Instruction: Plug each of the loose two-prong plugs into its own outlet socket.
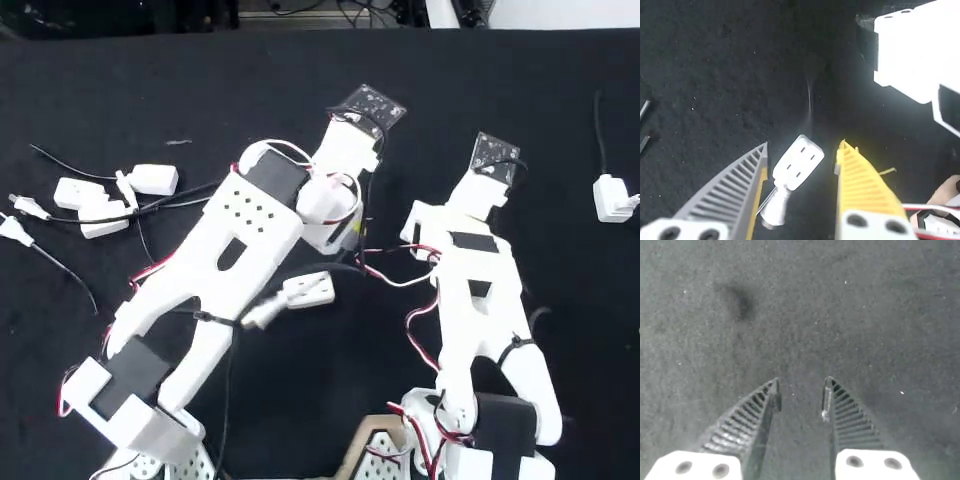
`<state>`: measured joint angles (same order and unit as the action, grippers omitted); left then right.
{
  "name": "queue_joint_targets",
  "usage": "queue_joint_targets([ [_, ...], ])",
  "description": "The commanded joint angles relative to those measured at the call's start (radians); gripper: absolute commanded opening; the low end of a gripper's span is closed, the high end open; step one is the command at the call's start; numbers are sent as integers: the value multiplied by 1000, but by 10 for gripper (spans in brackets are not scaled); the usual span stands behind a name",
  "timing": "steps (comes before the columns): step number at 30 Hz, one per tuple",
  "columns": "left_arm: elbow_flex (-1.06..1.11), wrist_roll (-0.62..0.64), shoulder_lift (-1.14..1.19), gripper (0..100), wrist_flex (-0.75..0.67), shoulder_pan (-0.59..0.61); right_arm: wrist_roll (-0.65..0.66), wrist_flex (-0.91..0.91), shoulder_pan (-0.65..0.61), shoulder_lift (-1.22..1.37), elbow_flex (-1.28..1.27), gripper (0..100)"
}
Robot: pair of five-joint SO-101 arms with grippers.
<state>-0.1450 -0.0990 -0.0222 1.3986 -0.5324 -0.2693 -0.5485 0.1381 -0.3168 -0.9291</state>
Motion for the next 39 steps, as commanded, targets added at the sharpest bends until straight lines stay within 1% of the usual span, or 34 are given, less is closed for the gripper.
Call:
queue_joint_targets([
  [1, -13, 14, -58, 223, 54, -2, -9, 23, 11, -10, 10, 137],
  [4, -7, 12, -58, 223, 126, 48, -5, 20, -2, -12, 10, 137],
  [8, 1, 9, -48, 223, 236, 199, -3, 15, -46, -12, 4, 137],
  [9, 15, -9, -48, 223, 253, 237, -3, 8, -55, -12, 4, 137],
  [12, 81, -77, -61, 223, 267, 332, -2, -54, -68, -16, 24, 137],
  [14, 156, -77, -81, 223, 256, 389, -2, -110, -63, -36, 44, 137],
  [16, 274, -80, -101, 223, 186, 429, 2, -140, -60, -81, 45, 137],
  [19, 472, -80, -157, 223, 32, 463, 58, -146, -72, -162, 2, 137],
  [22, 642, -77, -238, 223, -120, 470, 86, -146, -140, -236, -51, 137],
  [25, 757, -68, -299, 223, -222, 470, 94, -146, -221, -283, -93, 137],
  [27, 809, -8, -325, 223, -272, 470, 121, -137, -259, -291, -104, 137],
  [30, 866, 81, -334, 223, -338, 470, 193, -98, -296, -289, -122, 137],
  [33, 921, 112, -334, 223, -411, 472, 265, -92, -342, -291, -127, 135],
  [35, 961, 118, -334, 223, -468, 472, 350, -98, -374, -295, -119, 134],
  [37, 1009, 118, -334, 223, -531, 472, 456, -140, -397, -291, -84, 134],
  [39, 1061, 118, -336, 223, -597, 472, 560, -252, -402, -289, -21, 134],
])
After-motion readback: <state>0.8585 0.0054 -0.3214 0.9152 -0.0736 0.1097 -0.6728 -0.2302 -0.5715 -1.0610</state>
